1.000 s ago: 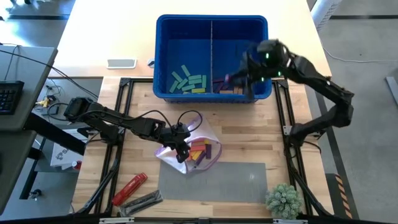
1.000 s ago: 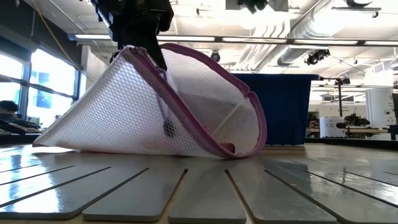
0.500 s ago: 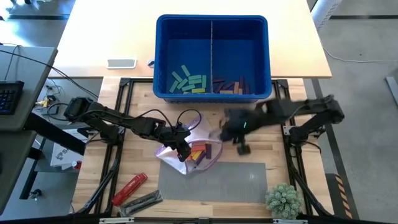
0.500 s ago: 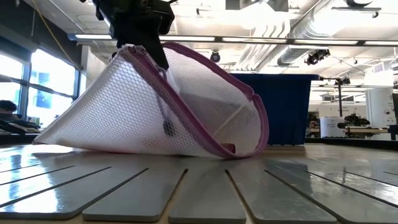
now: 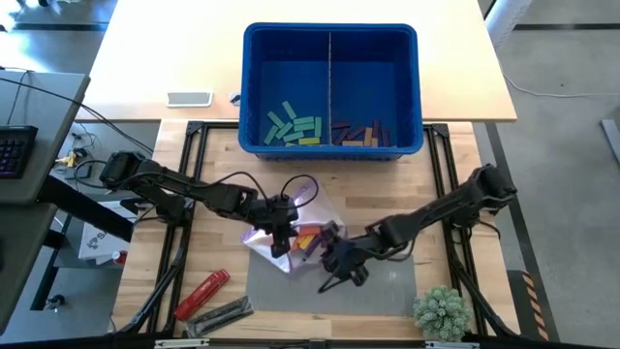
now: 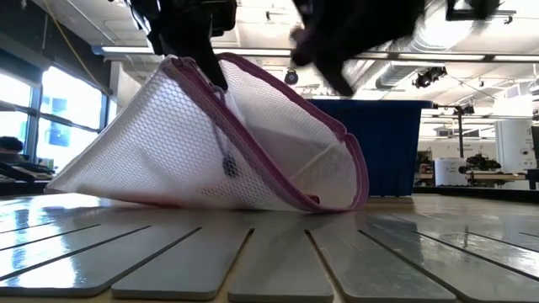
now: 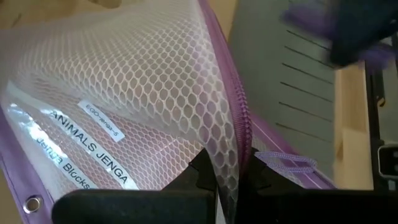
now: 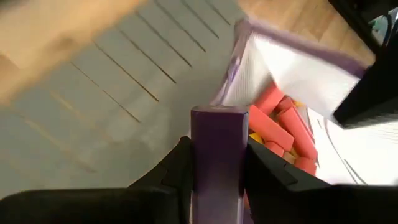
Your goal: Sort blocks
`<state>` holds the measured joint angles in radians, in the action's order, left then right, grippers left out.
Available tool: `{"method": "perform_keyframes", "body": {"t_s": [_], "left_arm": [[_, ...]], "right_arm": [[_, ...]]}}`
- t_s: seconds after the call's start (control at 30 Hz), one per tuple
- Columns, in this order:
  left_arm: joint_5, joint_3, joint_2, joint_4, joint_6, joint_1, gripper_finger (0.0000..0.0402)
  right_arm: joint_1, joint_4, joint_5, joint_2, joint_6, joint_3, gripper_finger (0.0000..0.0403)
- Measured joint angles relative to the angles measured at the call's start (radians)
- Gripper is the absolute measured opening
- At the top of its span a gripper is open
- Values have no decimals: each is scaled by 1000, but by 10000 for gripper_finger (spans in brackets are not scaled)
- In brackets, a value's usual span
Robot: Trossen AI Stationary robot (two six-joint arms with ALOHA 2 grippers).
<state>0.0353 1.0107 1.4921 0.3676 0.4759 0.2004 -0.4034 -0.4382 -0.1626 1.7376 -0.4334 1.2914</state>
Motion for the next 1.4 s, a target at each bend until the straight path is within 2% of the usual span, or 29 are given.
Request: {"method": "perform_keyframes", "body": {"t_s": [0.17,0.3,0.37,0.5,0.6,0.7,0.93,1.07,1.17,1.3,1.4], "left_arm": [[0,0,0,-2,-25,4,0],[0,0,0,-5,-17,4,0],[0,0,0,-9,-16,4,0],[8,0,0,-30,-7,3,0],[9,0,0,-34,-6,3,0],[8,0,0,-34,4,2,0],[24,0,0,-32,10,2,0],[55,0,0,-33,10,3,0],[58,0,0,-35,10,3,0],[67,0,0,-37,10,3,0],[93,0,0,-37,2,3,0]], "right_arm": [[55,296,-18,0,-161,-173,89],[160,475,-22,0,-259,-271,89],[213,518,-67,0,-274,-290,97],[278,448,-133,0,-189,-267,190],[291,366,-111,-1,-145,-234,266],[279,298,-90,-1,-104,-200,312],[213,94,-90,-48,17,-96,328],[179,12,-103,-146,75,-26,329],[168,-41,-158,-232,70,21,329],[204,-82,-249,-341,99,52,329],[281,-95,-276,-401,191,56,329]]}}
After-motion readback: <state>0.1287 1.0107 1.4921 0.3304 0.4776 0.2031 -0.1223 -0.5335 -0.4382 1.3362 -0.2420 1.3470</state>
